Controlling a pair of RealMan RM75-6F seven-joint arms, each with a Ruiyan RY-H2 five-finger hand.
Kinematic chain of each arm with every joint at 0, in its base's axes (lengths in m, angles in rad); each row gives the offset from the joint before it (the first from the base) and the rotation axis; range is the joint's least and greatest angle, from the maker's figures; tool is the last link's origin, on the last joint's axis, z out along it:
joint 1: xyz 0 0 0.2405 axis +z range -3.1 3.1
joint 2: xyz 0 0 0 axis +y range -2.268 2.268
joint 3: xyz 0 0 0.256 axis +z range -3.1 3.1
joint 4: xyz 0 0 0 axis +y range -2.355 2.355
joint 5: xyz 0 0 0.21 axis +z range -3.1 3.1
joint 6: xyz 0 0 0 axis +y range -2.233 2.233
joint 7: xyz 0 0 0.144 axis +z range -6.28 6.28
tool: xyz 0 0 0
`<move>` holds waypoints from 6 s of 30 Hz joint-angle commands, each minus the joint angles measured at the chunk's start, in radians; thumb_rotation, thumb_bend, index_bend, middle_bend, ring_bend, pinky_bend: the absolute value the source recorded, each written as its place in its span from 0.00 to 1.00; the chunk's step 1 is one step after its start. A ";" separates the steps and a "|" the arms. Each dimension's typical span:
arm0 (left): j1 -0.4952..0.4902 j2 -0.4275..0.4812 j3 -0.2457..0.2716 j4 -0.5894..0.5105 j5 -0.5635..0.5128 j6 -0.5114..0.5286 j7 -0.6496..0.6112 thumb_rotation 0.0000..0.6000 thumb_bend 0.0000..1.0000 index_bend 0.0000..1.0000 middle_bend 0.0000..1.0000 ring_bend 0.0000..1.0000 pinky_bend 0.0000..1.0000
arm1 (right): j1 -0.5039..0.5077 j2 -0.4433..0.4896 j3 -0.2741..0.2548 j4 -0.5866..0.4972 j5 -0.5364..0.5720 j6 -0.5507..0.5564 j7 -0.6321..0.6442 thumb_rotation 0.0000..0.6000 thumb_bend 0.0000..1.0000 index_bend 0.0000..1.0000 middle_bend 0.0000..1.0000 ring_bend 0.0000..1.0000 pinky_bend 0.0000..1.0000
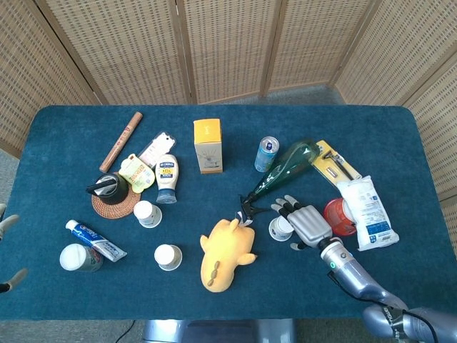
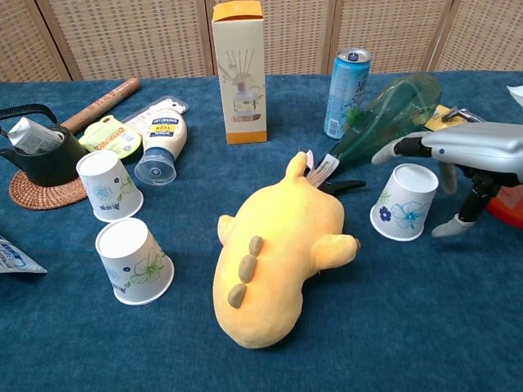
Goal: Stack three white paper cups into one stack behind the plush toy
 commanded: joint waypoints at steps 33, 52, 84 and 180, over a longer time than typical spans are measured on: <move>0.001 0.005 0.005 -0.005 0.010 0.000 -0.007 1.00 0.25 0.11 0.00 0.00 0.16 | 0.027 0.073 0.058 -0.124 -0.024 0.067 -0.019 1.00 0.68 0.33 0.31 0.20 0.69; 0.003 0.021 0.012 -0.002 0.028 0.004 -0.043 1.00 0.25 0.11 0.00 0.00 0.16 | 0.204 0.022 0.194 -0.311 0.261 0.057 -0.255 1.00 0.66 0.33 0.31 0.20 0.70; -0.008 0.017 0.012 0.008 0.020 -0.016 -0.050 1.00 0.25 0.11 0.00 0.00 0.16 | 0.543 -0.282 0.274 -0.096 0.572 0.083 -0.440 1.00 0.66 0.33 0.31 0.20 0.69; -0.007 0.026 0.012 0.011 0.016 -0.010 -0.070 1.00 0.25 0.11 0.00 0.00 0.17 | 0.438 -0.233 0.151 -0.081 0.525 0.107 -0.405 1.00 0.46 0.05 0.00 0.00 0.37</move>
